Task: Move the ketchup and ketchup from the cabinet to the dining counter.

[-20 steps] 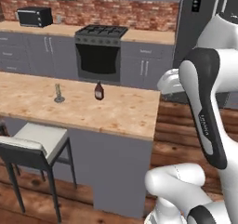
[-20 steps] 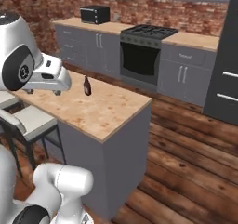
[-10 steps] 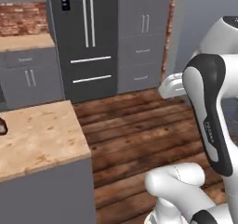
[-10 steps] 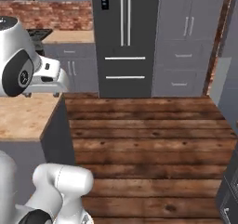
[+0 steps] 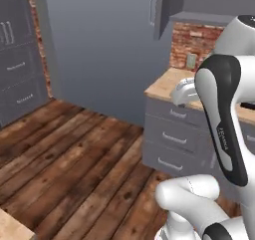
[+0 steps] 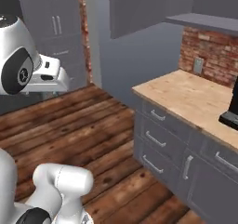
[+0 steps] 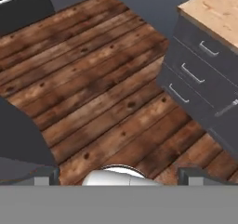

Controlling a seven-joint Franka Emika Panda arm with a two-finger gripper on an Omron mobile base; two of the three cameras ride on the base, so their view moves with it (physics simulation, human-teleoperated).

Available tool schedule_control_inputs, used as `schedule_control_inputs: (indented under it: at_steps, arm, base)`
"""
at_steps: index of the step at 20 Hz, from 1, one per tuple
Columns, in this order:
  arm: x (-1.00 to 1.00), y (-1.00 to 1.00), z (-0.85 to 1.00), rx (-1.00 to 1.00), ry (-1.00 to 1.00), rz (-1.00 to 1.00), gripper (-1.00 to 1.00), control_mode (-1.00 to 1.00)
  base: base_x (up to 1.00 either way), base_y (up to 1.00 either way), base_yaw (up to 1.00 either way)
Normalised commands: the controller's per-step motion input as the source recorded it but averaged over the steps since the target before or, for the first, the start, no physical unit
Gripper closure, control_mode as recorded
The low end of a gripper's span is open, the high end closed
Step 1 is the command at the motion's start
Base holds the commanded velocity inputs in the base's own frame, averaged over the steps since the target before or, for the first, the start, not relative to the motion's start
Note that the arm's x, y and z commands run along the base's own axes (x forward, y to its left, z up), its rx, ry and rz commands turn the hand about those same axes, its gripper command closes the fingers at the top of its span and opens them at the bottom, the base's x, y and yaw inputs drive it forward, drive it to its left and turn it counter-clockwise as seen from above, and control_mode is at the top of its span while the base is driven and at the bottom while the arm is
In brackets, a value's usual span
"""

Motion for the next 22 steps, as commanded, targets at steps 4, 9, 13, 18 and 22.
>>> schedule_control_inputs:
  at_steps: [4,9,13,18,22]
  arm:
    - [0.00,0.00,0.00,0.00,0.00,0.00,-1.00,1.00]
    - [0.00,0.00,0.00,0.00,0.00,0.00,-1.00,1.00]
    - [0.00,0.00,0.00,0.00,0.00,0.00,-1.00,1.00]
    - [0.00,0.00,0.00,0.00,0.00,0.00,-1.00,1.00]
    - [0.00,0.00,0.00,0.00,0.00,0.00,-1.00,1.00]
  base:
    - [0.00,0.00,-1.00]
    - [0.00,-0.01,-0.98]
    - [0.00,-0.01,-0.94]
    - [0.25,0.02,-0.64]
    - [0.60,0.05,-0.29]
